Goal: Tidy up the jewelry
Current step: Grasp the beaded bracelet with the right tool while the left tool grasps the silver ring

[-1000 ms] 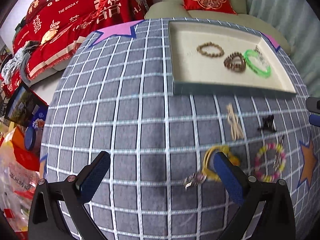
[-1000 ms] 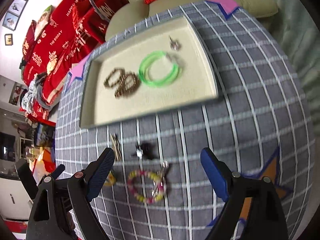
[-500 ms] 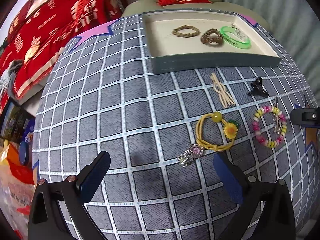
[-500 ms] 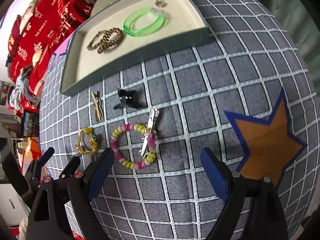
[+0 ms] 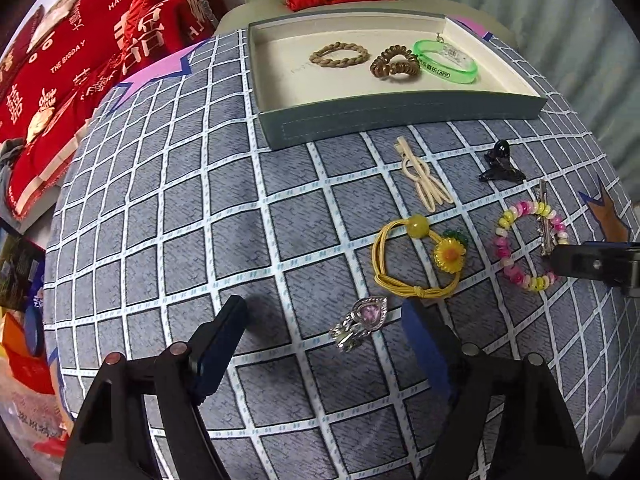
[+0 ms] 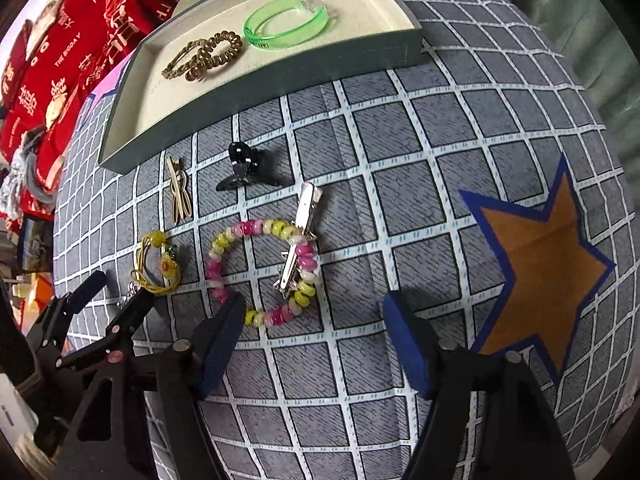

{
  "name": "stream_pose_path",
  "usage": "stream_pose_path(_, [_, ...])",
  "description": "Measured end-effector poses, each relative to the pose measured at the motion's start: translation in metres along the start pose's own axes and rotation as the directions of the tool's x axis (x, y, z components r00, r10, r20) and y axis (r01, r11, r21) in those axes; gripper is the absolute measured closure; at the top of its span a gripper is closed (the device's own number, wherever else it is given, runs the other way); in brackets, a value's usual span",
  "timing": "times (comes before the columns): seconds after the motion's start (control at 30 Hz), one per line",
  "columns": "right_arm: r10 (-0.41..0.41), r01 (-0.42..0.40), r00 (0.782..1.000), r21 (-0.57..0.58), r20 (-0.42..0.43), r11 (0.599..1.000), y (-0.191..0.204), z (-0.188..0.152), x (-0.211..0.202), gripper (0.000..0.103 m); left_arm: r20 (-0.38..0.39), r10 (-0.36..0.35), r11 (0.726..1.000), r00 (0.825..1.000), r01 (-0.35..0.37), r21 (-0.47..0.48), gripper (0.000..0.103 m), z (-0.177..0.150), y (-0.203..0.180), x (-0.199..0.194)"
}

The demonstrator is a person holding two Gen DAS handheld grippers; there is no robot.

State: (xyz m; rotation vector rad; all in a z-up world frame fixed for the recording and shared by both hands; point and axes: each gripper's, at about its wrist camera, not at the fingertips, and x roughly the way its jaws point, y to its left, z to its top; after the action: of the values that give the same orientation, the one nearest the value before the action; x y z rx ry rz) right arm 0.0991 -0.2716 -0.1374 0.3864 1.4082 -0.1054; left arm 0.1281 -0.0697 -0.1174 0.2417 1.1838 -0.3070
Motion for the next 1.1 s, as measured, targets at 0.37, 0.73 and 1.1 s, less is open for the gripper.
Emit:
stream_pose_path(0.37, [-0.085, 0.087, 0.996, -0.081, 0.026, 0.993, 0.02, -0.006, 0.003, 0.053, 0.005, -0.044, 0.999, 0.999, 0.044, -0.002, 0.031, -0.004, -0.009, -0.003])
stream_pose_path(0.73, [-0.039, 0.039, 0.999, -0.049, 0.016, 0.998, 0.005, -0.011, 0.0, 0.093, 0.006, -0.084, 0.996, 0.996, 0.084, 0.002, 0.074, -0.003, -0.015, -0.008])
stream_pose_path(1.1, [0.054, -0.053, 0.998, -0.032, 0.041, 0.998, -0.022, -0.016, -0.026, 0.093, 0.012, -0.139, 0.98, 0.99, 0.139, -0.145, 0.074, -0.015, 0.008, -0.027])
